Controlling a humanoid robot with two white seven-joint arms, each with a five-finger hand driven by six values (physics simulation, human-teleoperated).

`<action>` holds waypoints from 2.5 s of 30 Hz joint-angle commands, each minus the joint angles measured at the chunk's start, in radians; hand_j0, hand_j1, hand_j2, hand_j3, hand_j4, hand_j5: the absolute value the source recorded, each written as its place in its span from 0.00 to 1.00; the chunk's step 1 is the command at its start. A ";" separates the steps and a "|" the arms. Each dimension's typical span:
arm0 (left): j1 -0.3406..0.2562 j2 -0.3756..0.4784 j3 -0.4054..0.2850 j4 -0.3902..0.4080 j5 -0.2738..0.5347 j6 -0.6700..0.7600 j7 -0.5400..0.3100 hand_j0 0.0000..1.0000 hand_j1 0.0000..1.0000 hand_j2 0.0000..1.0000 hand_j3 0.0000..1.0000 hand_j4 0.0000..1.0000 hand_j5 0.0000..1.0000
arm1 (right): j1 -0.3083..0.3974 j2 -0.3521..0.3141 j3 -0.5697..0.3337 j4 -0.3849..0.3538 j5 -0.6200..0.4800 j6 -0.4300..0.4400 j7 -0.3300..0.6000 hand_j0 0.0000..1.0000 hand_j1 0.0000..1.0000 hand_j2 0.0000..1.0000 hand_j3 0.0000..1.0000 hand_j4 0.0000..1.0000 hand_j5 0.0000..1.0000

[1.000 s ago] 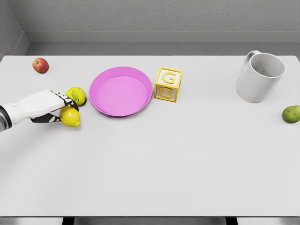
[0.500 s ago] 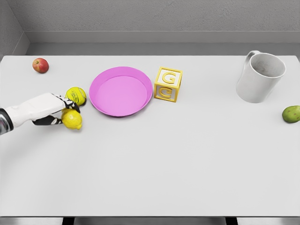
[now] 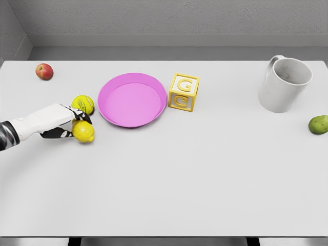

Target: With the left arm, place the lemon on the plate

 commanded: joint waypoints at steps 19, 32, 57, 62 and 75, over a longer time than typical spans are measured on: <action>-0.006 -0.007 0.000 0.014 0.096 0.003 0.000 0.52 0.52 0.52 0.52 0.52 0.52 | 0.000 0.000 0.000 0.000 0.000 0.000 0.000 1.00 1.00 1.00 1.00 1.00 1.00; -0.002 -0.053 -0.001 0.016 0.238 0.003 0.000 0.49 0.49 0.49 0.49 0.49 0.49 | 0.000 0.000 0.000 0.000 0.000 0.000 0.000 1.00 1.00 1.00 1.00 1.00 1.00; -0.344 -0.005 -0.098 0.172 0.290 0.003 0.000 1.00 1.00 1.00 1.00 1.00 1.00 | 0.002 0.000 0.000 0.000 0.000 0.000 0.000 1.00 1.00 1.00 1.00 1.00 1.00; -0.330 -0.016 -0.104 0.174 0.289 0.003 0.000 1.00 1.00 1.00 1.00 1.00 1.00 | 0.000 0.000 0.000 0.000 0.000 0.000 0.000 1.00 1.00 1.00 1.00 1.00 1.00; -0.304 -0.007 -0.101 0.175 0.287 0.003 0.000 1.00 1.00 1.00 1.00 1.00 1.00 | 0.000 0.000 0.000 0.000 0.000 0.000 0.000 1.00 1.00 1.00 1.00 1.00 1.00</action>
